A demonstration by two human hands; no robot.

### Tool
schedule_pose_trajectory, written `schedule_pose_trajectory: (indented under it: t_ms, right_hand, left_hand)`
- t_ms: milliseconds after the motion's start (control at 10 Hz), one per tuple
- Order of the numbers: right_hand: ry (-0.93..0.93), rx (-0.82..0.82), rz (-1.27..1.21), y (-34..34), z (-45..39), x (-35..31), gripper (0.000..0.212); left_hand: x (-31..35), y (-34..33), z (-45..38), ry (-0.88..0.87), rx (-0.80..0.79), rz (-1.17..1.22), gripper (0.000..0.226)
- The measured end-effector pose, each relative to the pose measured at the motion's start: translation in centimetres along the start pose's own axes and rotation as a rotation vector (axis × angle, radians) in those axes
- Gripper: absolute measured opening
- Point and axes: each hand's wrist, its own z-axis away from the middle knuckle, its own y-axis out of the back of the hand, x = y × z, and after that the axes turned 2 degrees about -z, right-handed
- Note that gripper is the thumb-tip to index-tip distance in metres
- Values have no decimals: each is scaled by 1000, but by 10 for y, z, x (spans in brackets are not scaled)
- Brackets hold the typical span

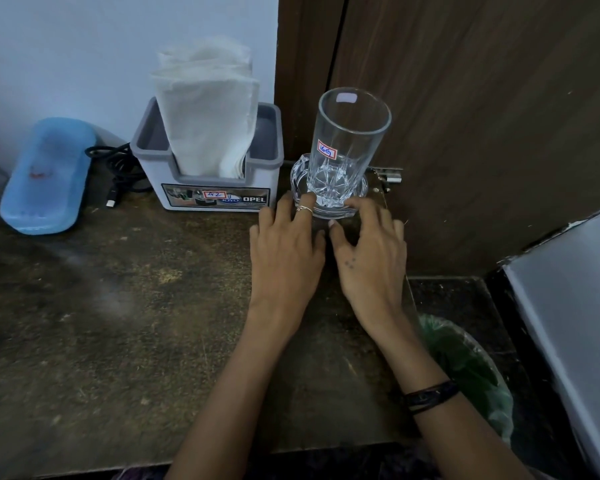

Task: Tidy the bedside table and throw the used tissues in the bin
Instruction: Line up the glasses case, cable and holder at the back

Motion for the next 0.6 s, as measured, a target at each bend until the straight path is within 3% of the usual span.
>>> schedule_pose_trajectory:
  t_ms: [300, 600]
  right_hand:
    - [-13, -12, 35, -1, 1, 0, 36]
    - [-71, -34, -103, 21, 33, -23, 44]
  left_hand:
    - [-2, 5, 3, -18, -24, 31, 55]
    - [-7, 35, 43, -19, -130, 182, 61]
